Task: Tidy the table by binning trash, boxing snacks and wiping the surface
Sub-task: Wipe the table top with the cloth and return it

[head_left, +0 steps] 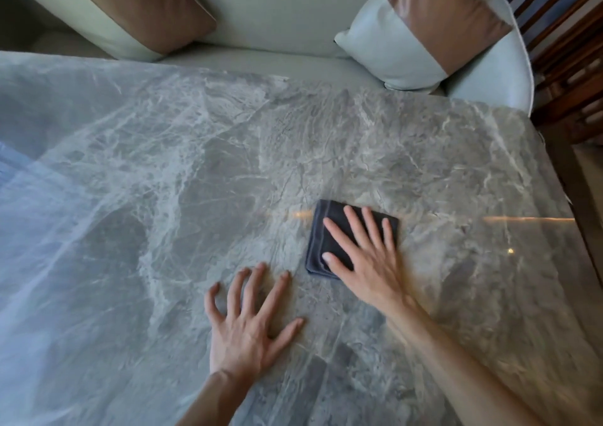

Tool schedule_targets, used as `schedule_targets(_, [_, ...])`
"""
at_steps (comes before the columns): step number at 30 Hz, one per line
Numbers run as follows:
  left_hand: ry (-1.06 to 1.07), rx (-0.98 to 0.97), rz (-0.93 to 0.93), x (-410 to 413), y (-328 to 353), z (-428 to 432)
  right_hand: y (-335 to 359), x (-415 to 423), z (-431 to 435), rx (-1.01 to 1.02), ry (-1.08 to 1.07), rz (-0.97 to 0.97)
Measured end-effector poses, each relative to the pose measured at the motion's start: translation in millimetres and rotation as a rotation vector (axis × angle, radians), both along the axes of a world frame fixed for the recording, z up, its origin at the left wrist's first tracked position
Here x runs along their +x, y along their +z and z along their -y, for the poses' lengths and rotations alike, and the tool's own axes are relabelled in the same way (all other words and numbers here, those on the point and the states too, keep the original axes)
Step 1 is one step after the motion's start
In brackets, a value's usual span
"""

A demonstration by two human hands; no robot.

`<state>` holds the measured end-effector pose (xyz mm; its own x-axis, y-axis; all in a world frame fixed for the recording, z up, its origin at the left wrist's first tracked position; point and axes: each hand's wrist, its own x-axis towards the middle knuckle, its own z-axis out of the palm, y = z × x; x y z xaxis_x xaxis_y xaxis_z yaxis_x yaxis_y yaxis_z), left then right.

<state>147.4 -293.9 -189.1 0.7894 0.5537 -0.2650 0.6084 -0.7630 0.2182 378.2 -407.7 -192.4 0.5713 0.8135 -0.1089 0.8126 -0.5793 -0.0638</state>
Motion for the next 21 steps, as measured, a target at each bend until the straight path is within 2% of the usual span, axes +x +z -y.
schedule_targets(3, [0.003,0.003,0.0,0,0,1,4,39,10,-0.058,-0.133,0.005])
schedule_targets(7, [-0.001,-0.004,-0.001,0,1,1,10,64,-51,-0.019,-0.485,-0.069])
schedule_targets(9, [-0.001,-0.015,0.007,0,0,1,10,55,-84,0.023,-0.517,-0.112])
schedule_targets(14, [-0.008,0.021,0.025,0,-1,1,8,12,-94,0.026,-0.235,-0.037])
schedule_targets(21, [-0.008,0.065,0.047,0,-1,1,-3,12,-7,-0.011,0.184,0.012])
